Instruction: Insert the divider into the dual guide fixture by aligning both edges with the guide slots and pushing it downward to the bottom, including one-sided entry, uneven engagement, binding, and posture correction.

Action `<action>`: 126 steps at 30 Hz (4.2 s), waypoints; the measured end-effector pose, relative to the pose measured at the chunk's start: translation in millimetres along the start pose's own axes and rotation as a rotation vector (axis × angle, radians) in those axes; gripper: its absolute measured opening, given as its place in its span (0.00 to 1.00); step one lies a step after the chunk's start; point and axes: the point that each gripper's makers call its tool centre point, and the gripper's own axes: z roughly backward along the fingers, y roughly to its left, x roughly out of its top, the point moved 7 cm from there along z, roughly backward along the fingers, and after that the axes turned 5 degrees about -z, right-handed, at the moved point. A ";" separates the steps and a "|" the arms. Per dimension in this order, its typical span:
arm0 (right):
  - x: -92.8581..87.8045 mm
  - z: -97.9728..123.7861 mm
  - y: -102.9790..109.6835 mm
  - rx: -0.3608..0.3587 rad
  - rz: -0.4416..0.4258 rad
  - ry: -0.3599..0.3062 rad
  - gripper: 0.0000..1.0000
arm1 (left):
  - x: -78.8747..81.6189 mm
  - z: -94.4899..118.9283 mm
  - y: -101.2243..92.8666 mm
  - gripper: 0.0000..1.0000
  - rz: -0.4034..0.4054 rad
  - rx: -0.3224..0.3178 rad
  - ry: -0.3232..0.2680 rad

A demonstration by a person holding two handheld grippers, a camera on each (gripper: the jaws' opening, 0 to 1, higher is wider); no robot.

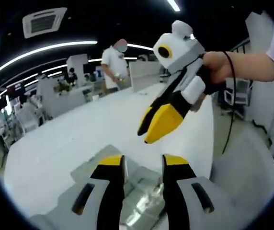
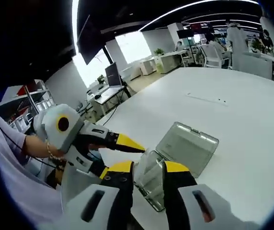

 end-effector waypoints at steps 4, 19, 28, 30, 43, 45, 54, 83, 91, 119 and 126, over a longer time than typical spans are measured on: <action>-4.1 -2.1 -1.3 -0.016 -0.016 0.030 0.12 | 1.1 -1.2 -3.7 0.28 -0.021 -0.013 -0.004; -8.9 -2.2 5.4 0.014 -0.097 0.046 0.00 | -1.0 0.2 -4.6 0.29 -0.012 -0.027 -0.007; -8.1 -4.5 6.3 0.033 -0.107 0.046 0.00 | -5.7 5.0 3.2 0.21 0.055 -0.036 0.000; -7.3 -4.8 6.7 0.036 -0.096 0.047 0.00 | -7.2 5.3 2.8 0.26 0.060 -0.044 0.009; -5.5 -8.9 18.0 0.101 0.093 0.076 0.00 | -17.1 18.3 7.2 0.41 0.129 -0.136 0.053; -4.6 -9.5 19.9 0.116 0.123 0.078 0.00 | -18.6 21.3 8.4 0.41 0.143 -0.153 0.062; -0.9 -14.1 42.5 0.222 0.272 0.092 0.00 | -18.2 23.1 0.3 0.29 0.171 -0.259 0.060; -11.9 -17.5 54.8 0.211 0.697 0.321 0.00 | -17.2 21.3 -8.9 0.00 0.064 -0.346 0.177; -6.6 -17.4 53.5 0.203 0.741 0.344 0.01 | -15.4 21.7 -9.3 0.00 0.061 -0.364 0.168; 2.2 -21.9 47.7 0.244 0.723 0.358 0.00 | -17.6 35.3 6.5 0.18 0.080 -0.347 0.137; 5.1 -25.4 46.8 0.251 0.698 0.323 0.00 | -24.6 54.2 11.1 0.29 0.101 -0.347 0.134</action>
